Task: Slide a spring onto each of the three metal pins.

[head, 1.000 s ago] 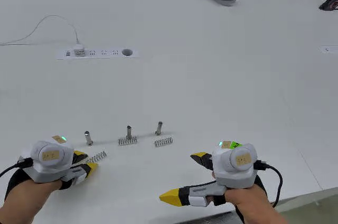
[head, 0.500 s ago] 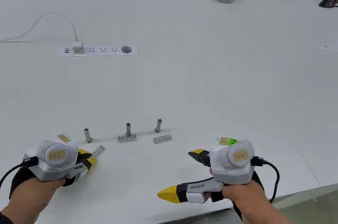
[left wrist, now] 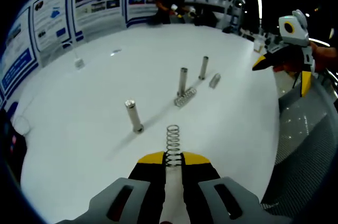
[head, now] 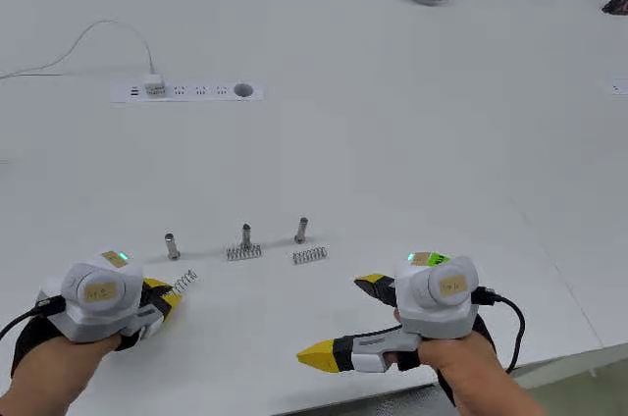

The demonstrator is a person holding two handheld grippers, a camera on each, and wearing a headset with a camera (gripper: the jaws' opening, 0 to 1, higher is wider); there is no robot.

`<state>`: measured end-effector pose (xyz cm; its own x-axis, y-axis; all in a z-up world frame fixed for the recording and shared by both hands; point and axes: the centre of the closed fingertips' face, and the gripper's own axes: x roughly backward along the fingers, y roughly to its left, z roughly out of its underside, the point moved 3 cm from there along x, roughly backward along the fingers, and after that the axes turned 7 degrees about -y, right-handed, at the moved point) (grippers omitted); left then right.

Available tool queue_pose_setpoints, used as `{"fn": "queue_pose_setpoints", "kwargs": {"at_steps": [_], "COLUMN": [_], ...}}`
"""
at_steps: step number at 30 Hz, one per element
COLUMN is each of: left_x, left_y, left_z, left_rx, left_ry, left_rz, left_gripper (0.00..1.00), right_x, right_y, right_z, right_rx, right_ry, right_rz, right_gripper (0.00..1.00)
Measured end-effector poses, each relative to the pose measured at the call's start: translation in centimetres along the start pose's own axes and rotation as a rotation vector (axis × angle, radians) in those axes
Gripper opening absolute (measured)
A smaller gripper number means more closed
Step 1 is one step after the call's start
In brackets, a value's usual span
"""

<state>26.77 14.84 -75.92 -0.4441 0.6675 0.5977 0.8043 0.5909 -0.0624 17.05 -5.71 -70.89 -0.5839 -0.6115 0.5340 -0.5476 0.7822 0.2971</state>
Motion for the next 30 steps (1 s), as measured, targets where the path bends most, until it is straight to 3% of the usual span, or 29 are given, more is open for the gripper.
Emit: {"fn": "queue_pose_setpoints", "kwargs": {"at_steps": [19, 30], "left_x": [4.9, 5.9], "left_y": [-0.8, -0.8], "left_z": [1.4, 1.3], "left_rx": [-0.005, -0.019], "left_ry": [-0.018, -0.026], "left_rz": [-0.016, -0.02], "left_gripper": [0.11, 0.11], "right_x": [-1.5, -2.3], "right_y": [1.5, 2.5], "right_z": [-0.4, -0.4], "right_rx": [0.018, 0.028], "right_ry": [-0.001, 0.009], "right_rz": [-0.052, -0.08], "right_gripper": [0.9, 0.89]}}
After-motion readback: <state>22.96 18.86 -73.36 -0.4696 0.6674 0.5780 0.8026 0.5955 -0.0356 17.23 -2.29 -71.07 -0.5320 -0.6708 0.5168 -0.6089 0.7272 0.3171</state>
